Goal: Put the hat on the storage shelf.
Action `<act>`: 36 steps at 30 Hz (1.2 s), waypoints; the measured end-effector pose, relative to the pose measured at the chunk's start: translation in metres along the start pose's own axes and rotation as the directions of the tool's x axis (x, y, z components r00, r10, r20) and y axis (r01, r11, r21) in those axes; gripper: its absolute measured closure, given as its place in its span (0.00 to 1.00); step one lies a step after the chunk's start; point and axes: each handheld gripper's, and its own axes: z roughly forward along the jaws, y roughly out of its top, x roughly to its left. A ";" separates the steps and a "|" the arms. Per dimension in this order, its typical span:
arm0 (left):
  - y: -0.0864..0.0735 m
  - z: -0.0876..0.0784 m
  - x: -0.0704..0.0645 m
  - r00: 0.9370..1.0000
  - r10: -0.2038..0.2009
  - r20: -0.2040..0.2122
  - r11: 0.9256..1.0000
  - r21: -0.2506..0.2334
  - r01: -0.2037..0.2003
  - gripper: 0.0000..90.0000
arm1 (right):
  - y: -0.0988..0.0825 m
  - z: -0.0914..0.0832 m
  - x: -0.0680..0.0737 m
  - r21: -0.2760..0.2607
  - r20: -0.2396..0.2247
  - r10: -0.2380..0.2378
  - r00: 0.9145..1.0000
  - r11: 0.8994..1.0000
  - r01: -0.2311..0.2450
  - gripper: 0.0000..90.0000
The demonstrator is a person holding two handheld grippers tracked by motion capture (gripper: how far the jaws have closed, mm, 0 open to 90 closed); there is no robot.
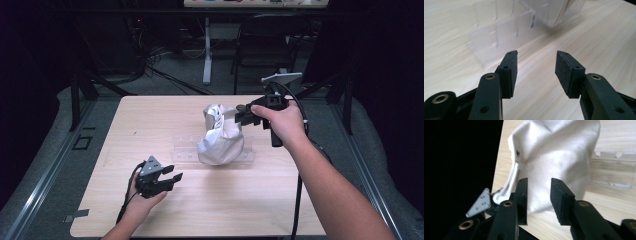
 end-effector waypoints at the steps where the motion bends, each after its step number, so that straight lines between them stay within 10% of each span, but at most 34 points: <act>1: -0.004 -0.004 0.003 1.000 -0.005 -0.005 1.000 -0.002 0.005 0.59 | -0.003 0.000 -0.001 -0.011 0.003 0.004 1.000 1.000 -0.004 0.74; 14: -0.027 -0.023 0.043 0.991 -0.105 -0.078 0.994 -0.019 0.104 0.58 | -0.053 0.015 -0.038 -0.036 0.083 -0.081 0.993 0.996 0.084 0.60; 36: -0.032 -0.011 0.046 0.991 -0.121 -0.064 0.993 0.007 0.122 0.57 | -0.147 0.087 -0.122 -0.036 0.196 -0.185 0.963 0.980 0.196 0.58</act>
